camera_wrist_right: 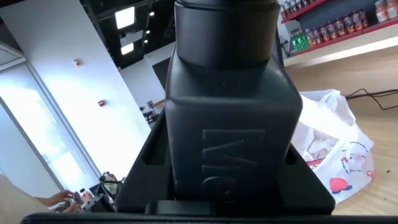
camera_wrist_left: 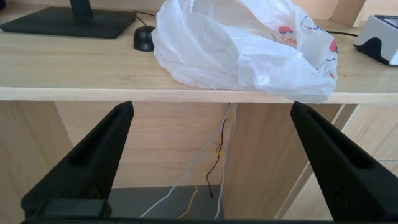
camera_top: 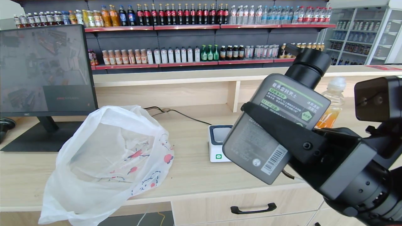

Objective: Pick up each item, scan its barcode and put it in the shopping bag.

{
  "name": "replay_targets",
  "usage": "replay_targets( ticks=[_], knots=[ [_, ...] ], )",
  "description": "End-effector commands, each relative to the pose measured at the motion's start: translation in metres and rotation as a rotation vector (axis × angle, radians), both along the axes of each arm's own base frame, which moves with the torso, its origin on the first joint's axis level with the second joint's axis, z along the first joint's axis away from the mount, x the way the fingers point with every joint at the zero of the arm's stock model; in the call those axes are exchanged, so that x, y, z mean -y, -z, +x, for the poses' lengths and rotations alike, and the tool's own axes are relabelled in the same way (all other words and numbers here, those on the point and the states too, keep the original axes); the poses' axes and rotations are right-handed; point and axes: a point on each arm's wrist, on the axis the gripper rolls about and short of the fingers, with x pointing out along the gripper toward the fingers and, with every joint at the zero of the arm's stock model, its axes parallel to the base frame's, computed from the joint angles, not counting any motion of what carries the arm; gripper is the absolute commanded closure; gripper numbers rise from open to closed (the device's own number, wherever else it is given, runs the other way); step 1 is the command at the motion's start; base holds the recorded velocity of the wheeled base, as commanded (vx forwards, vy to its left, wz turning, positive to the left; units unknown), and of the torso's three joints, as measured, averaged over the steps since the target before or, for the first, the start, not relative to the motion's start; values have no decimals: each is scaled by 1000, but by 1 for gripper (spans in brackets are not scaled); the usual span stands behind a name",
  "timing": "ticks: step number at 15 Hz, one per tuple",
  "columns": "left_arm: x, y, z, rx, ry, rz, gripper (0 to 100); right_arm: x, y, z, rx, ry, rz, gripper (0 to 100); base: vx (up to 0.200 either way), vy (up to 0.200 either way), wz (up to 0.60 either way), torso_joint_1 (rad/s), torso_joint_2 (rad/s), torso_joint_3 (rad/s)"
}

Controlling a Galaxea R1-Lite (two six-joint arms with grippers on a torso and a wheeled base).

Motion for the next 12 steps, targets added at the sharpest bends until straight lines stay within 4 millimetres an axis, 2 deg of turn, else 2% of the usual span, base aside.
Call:
replay_targets(
  ticks=[1, 12],
  knots=[
    [0, 0, 0, 1, 0, 0, 0, 0, -1, 0, 3, 0, 2, 100, 0, 0, 0, 0, 0, 0],
    [0, 0, 0, 1, 0, 0, 0, -1, -2, -6, 6, -21, 5, 100, 0, 0, 0, 0, 0, 0]
  ],
)
